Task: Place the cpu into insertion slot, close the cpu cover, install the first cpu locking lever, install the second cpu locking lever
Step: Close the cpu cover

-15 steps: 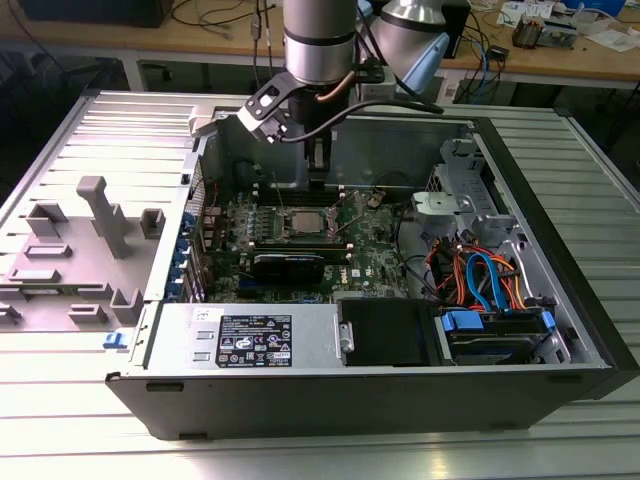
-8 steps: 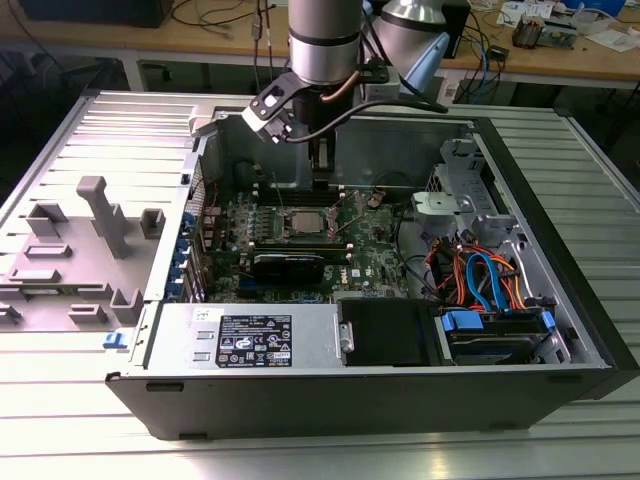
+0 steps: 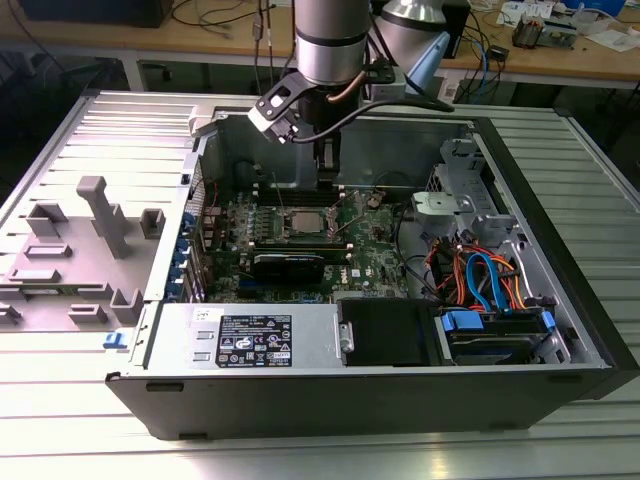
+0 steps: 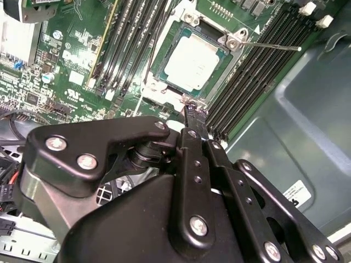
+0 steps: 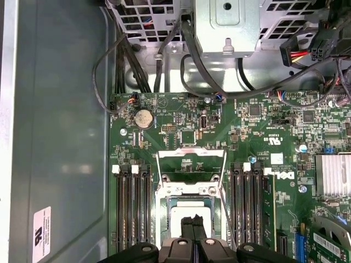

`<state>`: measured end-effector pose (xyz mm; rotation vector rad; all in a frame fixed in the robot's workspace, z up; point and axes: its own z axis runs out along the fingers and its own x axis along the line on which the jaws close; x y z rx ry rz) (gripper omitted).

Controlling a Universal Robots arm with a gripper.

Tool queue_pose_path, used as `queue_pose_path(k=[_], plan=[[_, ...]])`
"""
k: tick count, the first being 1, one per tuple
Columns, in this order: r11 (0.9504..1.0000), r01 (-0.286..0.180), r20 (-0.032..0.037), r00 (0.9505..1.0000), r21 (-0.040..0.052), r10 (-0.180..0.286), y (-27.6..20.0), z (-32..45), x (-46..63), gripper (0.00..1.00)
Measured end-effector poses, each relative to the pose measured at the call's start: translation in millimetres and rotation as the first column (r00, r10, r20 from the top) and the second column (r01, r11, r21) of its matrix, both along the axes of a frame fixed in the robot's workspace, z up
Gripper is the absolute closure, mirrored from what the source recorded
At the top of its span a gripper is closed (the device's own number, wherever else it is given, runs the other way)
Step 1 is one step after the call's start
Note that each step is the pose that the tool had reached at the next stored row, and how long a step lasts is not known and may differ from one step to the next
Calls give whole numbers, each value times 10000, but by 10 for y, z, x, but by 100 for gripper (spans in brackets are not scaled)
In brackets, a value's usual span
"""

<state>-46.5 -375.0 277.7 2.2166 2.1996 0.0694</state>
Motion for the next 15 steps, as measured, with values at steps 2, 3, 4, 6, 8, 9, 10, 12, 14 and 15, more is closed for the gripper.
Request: queue_pose_path(k=[2,3,4,6,8,9,10,12,14,15], plan=[[10000,-1,0,10000,0,1,0,0,17,89],[10000,0,0,10000,0,0,0,0,26,89],[10000,0,0,10000,1,0,0,0,31,89],[10000,0,0,10000,0,0,0,0,43,89],[10000,1,0,10000,0,-1,0,0,56,89],[10000,0,-1,10000,0,0,0,0,62,89],[10000,0,0,10000,0,0,0,0,71,89],[10000,0,-1,10000,0,0,0,0,85,89],[10000,0,0,10000,0,0,0,0,97,89],[10000,0,-1,10000,0,0,0,0,102,89]])
